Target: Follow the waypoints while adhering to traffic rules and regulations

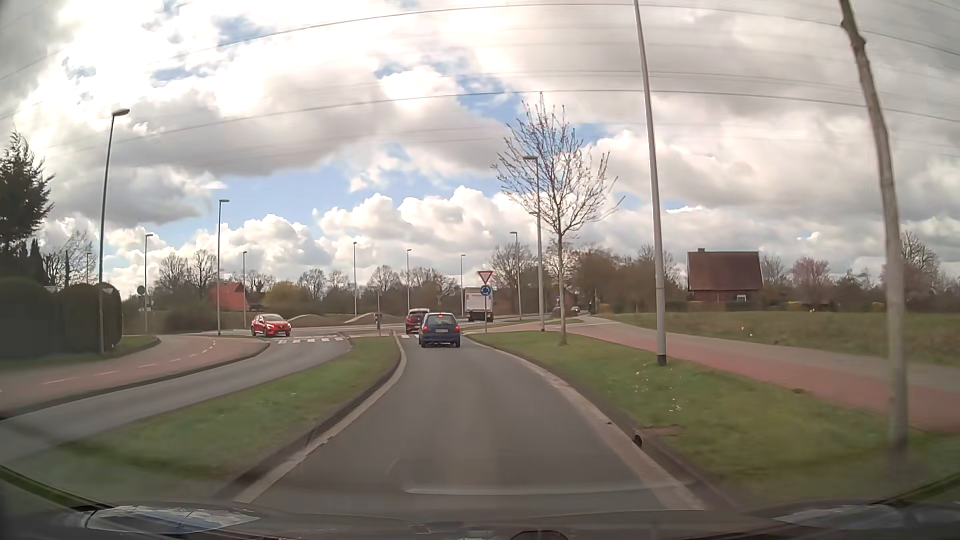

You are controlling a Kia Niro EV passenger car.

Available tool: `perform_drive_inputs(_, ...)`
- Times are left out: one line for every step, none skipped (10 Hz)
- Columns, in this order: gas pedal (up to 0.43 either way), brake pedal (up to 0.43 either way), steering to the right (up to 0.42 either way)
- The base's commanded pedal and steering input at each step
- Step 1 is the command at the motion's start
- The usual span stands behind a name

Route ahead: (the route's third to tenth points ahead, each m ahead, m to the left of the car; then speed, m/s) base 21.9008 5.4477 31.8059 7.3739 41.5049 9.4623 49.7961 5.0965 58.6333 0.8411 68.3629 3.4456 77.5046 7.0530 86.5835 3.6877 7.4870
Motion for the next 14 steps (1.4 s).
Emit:
perform_drive_inputs(0.039,0.0,-0.013)
perform_drive_inputs(0.047,0.0,-0.013)
perform_drive_inputs(0.059,0.0,-0.014)
perform_drive_inputs(0.059,0.0,-0.015)
perform_drive_inputs(0.059,0.0,-0.015)
perform_drive_inputs(0.059,0.0,-0.015)
perform_drive_inputs(0.047,0.0,-0.015)
perform_drive_inputs(0.047,0.0,-0.015)
perform_drive_inputs(0.047,0.0,-0.016)
perform_drive_inputs(0.047,0.0,-0.016)
perform_drive_inputs(0.047,0.0,-0.017)
perform_drive_inputs(0.047,0.0,-0.017)
perform_drive_inputs(0.047,0.0,-0.02)
perform_drive_inputs(0.059,0.0,-0.023)
